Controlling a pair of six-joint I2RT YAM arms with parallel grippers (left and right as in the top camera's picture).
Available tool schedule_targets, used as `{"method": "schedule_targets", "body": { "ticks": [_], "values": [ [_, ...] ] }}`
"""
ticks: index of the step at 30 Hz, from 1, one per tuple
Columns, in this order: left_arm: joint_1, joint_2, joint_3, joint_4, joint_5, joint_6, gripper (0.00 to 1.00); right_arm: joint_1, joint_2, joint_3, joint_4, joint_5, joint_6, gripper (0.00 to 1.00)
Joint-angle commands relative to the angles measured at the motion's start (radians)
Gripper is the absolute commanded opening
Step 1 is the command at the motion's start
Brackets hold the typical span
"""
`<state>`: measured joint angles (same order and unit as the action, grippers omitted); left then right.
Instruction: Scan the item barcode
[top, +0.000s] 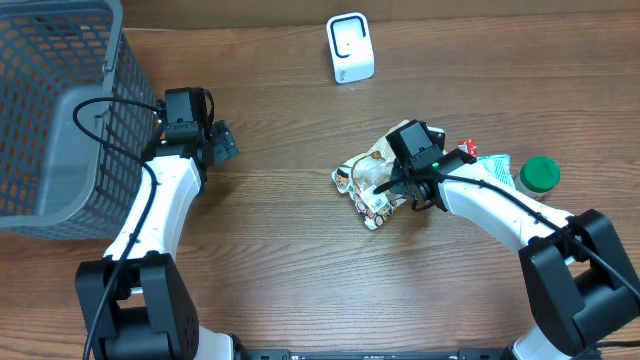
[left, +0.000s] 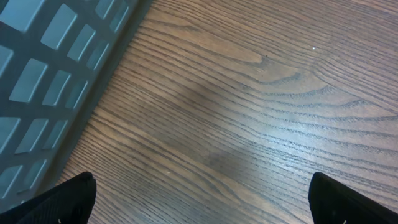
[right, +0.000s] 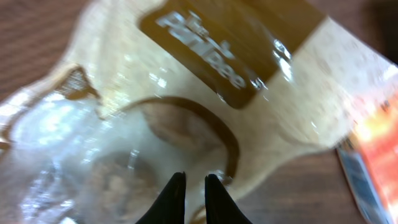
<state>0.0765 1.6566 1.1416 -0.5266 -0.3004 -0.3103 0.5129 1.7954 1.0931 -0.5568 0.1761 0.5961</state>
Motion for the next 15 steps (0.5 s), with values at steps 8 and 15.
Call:
{"method": "schedule_targets", "body": {
  "ticks": [8,15],
  "values": [
    [0.003,0.01,0.019,0.003,-0.017,0.015,1.0,0.047,-0.001,0.103,0.08,-0.42,0.085,0.13],
    [0.003,0.01,0.019,0.003,-0.016,0.015,1.0,0.158,0.05,0.102,0.079,-0.226,0.089,0.13]
  ]
}}
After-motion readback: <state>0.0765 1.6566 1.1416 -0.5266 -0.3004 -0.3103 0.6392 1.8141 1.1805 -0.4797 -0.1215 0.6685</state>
